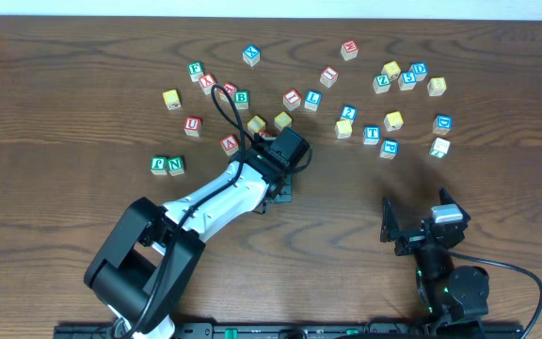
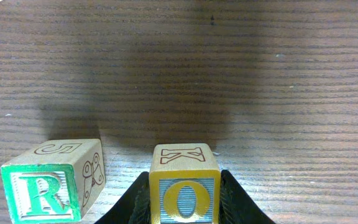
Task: Spell out ROBOT
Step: 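Lower the yellow O block beside the R block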
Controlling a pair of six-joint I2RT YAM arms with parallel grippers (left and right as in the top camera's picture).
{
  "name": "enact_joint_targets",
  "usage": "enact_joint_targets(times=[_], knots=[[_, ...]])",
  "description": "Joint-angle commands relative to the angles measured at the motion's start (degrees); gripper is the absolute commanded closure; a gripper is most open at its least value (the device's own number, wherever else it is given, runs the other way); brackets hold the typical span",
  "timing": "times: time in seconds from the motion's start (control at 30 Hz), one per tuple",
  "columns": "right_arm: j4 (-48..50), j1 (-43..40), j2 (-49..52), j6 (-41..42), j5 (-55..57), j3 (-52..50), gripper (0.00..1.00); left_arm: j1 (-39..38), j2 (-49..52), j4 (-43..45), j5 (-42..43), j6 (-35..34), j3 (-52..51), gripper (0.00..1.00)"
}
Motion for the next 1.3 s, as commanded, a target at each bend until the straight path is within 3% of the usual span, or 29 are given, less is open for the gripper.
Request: enact_joint_targets(times=[0.0, 0.43, 0.87, 1.27], knots=[[-0.3, -0.5, -0.1, 0.6, 0.5, -0.1, 0.01, 0.7, 2.8, 0.1, 1.4, 1.6, -2.8, 0.93], [-0.3, -0.5, -0.1, 0.6, 0.5, -0.1, 0.01, 3.6, 2.8, 1.4, 1.4, 4.0, -3.7, 0.93], [-0.3, -0.5, -0.1, 0.6, 0.5, -0.1, 0.01, 3.6, 2.8, -1.8, 1.4, -0.3, -3.7, 0.93], [-0.3, -0.5, -0.1, 0.6, 0.5, -0.1, 0.01, 3.6, 2.8, -1.8, -0.3, -0.2, -4.3, 0.93]])
